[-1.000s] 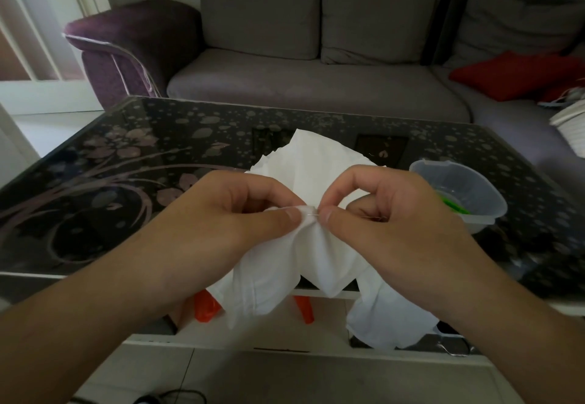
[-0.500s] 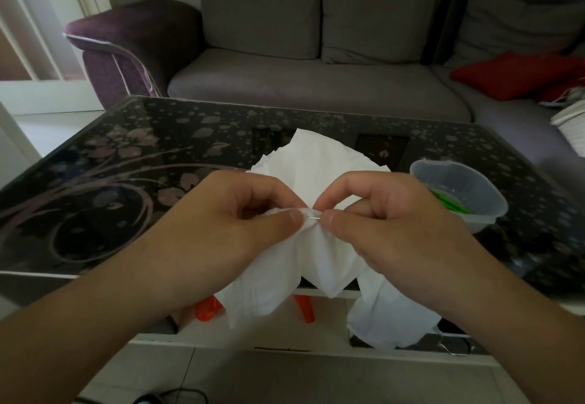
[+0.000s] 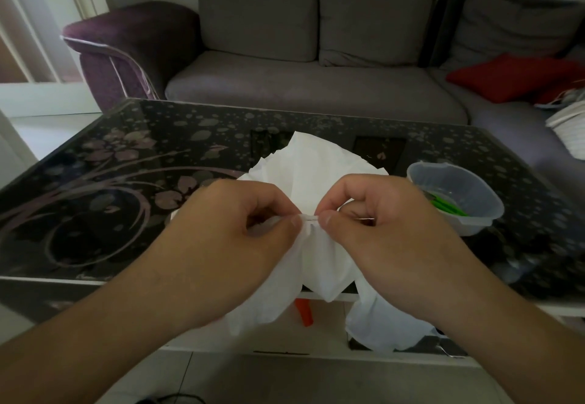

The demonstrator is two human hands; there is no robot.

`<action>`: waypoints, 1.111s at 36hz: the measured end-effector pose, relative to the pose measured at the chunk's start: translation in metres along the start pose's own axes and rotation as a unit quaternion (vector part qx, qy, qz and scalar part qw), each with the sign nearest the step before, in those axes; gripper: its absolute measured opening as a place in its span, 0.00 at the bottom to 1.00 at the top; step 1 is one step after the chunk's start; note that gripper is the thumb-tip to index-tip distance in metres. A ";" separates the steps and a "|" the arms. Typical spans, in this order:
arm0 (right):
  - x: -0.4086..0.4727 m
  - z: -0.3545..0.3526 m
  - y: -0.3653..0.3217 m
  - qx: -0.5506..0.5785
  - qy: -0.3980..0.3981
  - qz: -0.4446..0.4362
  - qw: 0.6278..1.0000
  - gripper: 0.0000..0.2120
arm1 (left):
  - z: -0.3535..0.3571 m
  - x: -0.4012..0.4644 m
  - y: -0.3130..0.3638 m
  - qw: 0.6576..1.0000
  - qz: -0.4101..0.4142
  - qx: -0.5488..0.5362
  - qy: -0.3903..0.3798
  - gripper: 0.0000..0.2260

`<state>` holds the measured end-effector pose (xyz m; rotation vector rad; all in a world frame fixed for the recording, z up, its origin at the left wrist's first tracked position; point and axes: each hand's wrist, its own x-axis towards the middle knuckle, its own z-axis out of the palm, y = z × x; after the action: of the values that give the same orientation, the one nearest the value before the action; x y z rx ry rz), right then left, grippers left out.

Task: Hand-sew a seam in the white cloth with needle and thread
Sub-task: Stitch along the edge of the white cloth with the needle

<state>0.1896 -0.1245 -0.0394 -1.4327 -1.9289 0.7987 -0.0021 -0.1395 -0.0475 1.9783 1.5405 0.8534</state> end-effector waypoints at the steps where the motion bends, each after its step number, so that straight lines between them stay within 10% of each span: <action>1: 0.000 0.000 0.000 -0.004 0.004 -0.003 1.000 0.09 | 0.000 0.000 0.001 1.000 -0.005 -0.001 0.004 0.08; 40: -0.005 0.014 -0.006 -0.002 0.047 -0.044 0.998 0.06 | -0.002 0.001 0.006 0.999 0.013 -0.045 0.017 0.07</action>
<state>0.1768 -0.1325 -0.0446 -1.3543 -1.9083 0.6762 0.0010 -0.1395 -0.0418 1.9330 1.4708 0.9548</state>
